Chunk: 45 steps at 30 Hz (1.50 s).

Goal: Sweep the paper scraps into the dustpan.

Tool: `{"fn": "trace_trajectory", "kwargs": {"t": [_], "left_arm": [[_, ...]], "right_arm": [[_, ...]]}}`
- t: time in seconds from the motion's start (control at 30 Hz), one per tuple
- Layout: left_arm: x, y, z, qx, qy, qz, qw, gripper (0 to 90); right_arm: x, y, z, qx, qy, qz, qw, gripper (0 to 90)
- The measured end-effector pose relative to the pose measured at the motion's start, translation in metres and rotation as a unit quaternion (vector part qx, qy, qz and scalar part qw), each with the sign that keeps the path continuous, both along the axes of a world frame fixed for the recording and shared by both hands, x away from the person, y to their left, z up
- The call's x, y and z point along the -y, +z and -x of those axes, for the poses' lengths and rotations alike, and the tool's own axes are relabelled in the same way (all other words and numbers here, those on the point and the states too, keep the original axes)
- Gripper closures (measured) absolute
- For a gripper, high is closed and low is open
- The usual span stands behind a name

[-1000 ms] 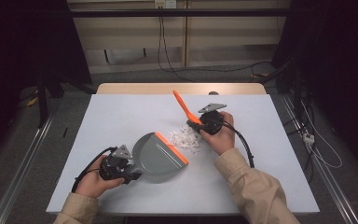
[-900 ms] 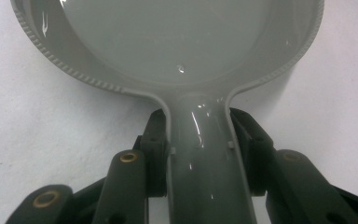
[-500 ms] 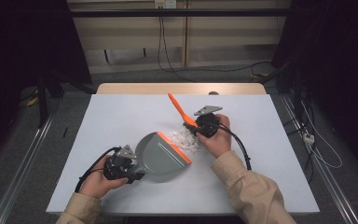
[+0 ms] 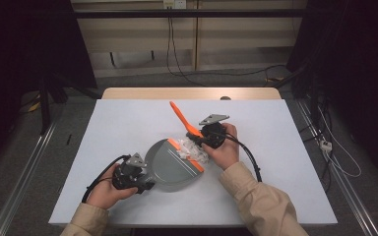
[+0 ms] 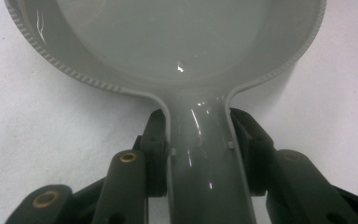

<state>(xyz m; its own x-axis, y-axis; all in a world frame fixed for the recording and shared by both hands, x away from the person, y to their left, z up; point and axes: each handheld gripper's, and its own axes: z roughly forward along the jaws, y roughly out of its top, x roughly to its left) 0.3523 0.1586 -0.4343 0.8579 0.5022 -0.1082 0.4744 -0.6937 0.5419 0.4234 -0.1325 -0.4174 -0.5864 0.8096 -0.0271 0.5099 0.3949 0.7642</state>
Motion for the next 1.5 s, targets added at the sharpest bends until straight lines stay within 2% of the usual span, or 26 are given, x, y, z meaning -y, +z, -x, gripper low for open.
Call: {"fn": "trace_trajectory", "kwargs": {"t": [0.2, 0.47, 0.53, 0.6, 0.7, 0.83, 0.9, 1.07, 1.3, 1.5], "left_arm": [[0.001, -0.001, 0.001, -0.004, 0.008, 0.010, 0.9999, 61.8], [0.001, -0.001, 0.000, -0.005, 0.005, 0.005, 1.0000, 61.8], [0.001, -0.001, 0.001, -0.004, 0.010, 0.009, 0.9999, 61.8], [0.001, -0.001, 0.000, -0.003, 0.005, 0.004, 1.0000, 61.8], [0.001, -0.001, 0.000, -0.004, 0.007, 0.004, 1.0000, 61.9], [0.001, -0.001, 0.001, -0.003, 0.008, 0.004, 1.0000, 61.9], [0.000, -0.001, 0.000, -0.004, 0.009, 0.005, 0.9999, 62.0], [0.000, -0.001, 0.000, -0.004, 0.013, 0.006, 0.9999, 62.1], [-0.001, 0.000, -0.001, -0.006, 0.009, 0.000, 0.9999, 62.3], [-0.001, -0.001, 0.000, -0.004, 0.010, -0.001, 0.9999, 62.3]], "right_arm": [[-0.007, -0.001, 0.004, 0.003, -0.002, 0.002, 1.0000, 71.3], [-0.014, 0.000, 0.009, 0.004, 0.008, 0.000, 1.0000, 71.3], [-0.015, 0.000, 0.010, 0.000, 0.012, -0.009, 0.9999, 71.4], [-0.018, 0.000, 0.011, -0.003, 0.019, -0.015, 0.9997, 71.3], [-0.023, 0.000, 0.014, 0.002, 0.026, -0.005, 0.9997, 71.3], [-0.028, 0.001, 0.016, -0.002, 0.032, -0.011, 0.9994, 71.4], [-0.029, 0.001, 0.018, -0.008, 0.036, -0.021, 0.9991, 71.4], [-0.034, 0.001, 0.021, -0.005, 0.033, -0.019, 0.9993, 71.3], [-0.034, 0.003, 0.023, -0.008, 0.026, -0.031, 0.9992, 71.4], [-0.039, 0.007, 0.031, -0.018, 0.046, -0.059, 0.9970, 71.6]]}}
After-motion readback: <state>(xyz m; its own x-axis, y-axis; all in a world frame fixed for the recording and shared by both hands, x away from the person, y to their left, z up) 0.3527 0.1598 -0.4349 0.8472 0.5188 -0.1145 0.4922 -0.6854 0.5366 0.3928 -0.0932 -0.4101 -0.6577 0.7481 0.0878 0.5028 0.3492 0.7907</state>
